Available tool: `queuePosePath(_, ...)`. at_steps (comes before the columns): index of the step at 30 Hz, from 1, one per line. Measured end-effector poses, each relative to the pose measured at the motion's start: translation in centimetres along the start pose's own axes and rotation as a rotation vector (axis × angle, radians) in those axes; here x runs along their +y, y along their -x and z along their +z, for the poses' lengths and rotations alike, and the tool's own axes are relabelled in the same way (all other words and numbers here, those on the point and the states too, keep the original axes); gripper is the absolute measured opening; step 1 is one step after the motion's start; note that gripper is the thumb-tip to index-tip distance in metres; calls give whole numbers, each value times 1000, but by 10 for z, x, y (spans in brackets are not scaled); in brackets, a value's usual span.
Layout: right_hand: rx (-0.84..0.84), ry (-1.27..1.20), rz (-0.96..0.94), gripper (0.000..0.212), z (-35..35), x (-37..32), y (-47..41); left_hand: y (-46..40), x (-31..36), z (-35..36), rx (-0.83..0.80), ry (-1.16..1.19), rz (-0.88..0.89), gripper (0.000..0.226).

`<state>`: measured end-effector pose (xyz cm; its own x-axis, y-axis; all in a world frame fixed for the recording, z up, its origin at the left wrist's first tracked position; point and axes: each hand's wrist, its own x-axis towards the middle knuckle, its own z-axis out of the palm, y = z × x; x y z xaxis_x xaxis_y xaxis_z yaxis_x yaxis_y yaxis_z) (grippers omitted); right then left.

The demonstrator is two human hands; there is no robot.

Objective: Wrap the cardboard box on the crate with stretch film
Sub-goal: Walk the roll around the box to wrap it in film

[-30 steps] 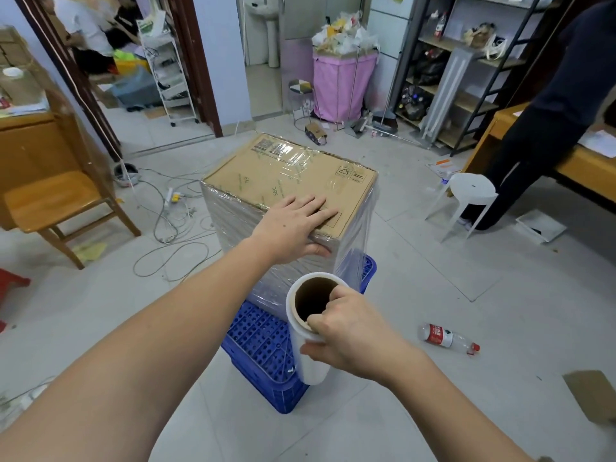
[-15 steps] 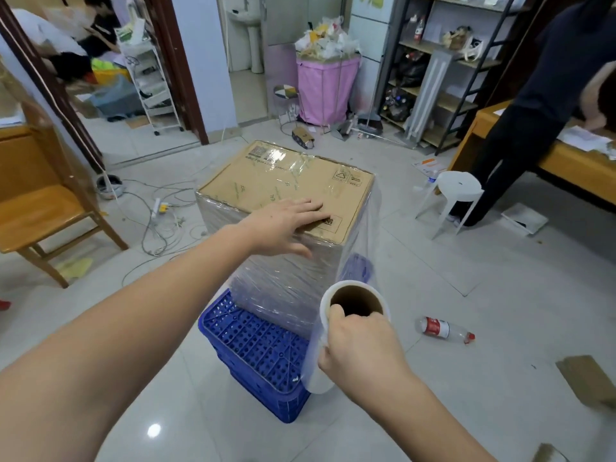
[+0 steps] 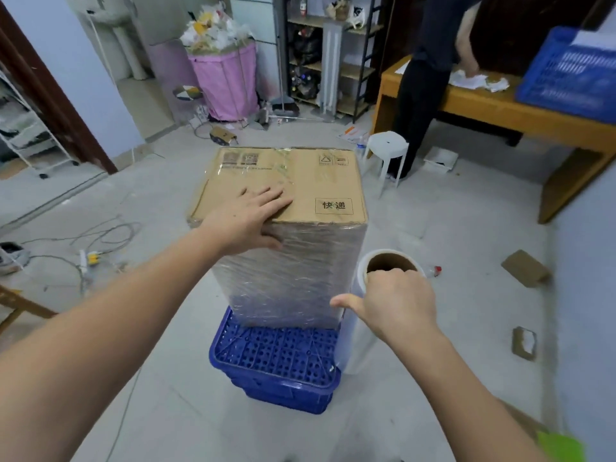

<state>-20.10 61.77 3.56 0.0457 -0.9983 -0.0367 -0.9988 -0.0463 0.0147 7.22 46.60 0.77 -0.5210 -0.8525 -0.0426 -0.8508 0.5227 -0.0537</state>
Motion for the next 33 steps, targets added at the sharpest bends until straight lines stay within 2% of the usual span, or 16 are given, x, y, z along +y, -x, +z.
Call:
queuePosePath(5,6,18,-127,56,2,-19,2,13,7,8,47,-133,-2,97)
queuePosePath(7,-18,30,-245,55,0,-29,9,10,7,8,68,-145,-14,91)
queuePosePath(11,-54,36,-506,37,-7,-54,27,9,8,10,96,-157,-24,86)
queuePosePath(14,-53,15,-612,33,-9,-65,32,14,10,12,108,-156,-34,84)
queuePosePath(18,-138,13,-693,36,-13,-76,32,15,11,11,106,-163,-33,83)
queuePosePath(21,-166,6,-702,36,-11,-83,30,16,11,11,112,-157,-32,83)
queuePosePath(25,-101,-32,-638,34,-5,-88,36,17,12,11,123,-155,-33,83)
queuePosePath(29,-45,-7,-527,63,5,-101,45,17,12,10,117,-129,-41,84)
queuePosePath(30,-30,14,-513,64,9,-103,46,18,13,9,113,-122,-43,84)
queuePosePath(33,42,-3,-502,53,16,-104,47,19,14,9,100,-112,-57,85)
